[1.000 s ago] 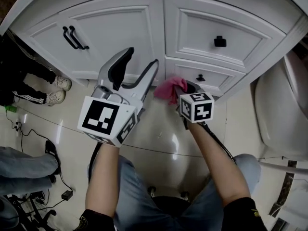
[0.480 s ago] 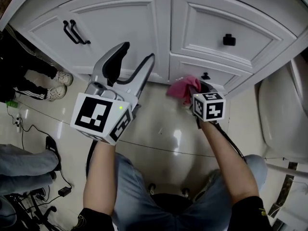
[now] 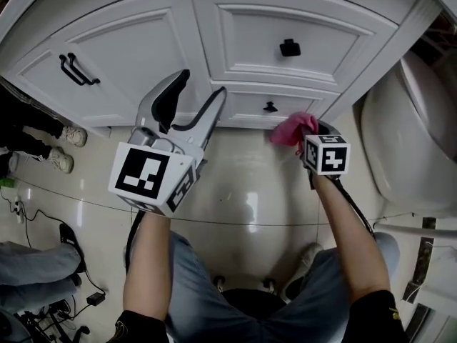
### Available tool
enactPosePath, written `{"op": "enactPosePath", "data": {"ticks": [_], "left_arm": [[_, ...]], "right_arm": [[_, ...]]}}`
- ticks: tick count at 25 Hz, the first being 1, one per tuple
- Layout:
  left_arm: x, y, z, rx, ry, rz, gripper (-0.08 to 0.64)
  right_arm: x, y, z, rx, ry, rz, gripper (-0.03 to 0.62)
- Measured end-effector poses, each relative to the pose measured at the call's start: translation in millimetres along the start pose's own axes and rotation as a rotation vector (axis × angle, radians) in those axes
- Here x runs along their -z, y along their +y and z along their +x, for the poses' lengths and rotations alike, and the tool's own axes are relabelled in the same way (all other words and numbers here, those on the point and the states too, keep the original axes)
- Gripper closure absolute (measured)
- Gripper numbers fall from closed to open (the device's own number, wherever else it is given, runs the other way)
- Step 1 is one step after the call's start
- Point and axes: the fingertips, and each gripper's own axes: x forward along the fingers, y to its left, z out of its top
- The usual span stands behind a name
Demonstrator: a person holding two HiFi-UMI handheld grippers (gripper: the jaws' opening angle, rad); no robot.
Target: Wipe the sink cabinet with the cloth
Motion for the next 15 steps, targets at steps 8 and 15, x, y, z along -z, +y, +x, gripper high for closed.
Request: {"op": "enactPosePath", "data": {"ticks": [8,15], "left_arm": [[-9.0,-9.4,-3.0,0.015,-0.011,0.01,0.307],[-16.1,11.3,-24.5,-0.032,-0.018,-0.005,0.307]], "right_arm": [[9.9,13.2,0.8,-0.029,0.028,-0.07,0.557],[-13.6,139.3,30.6,-0.31,-0.043,-0.045,0.557]]}}
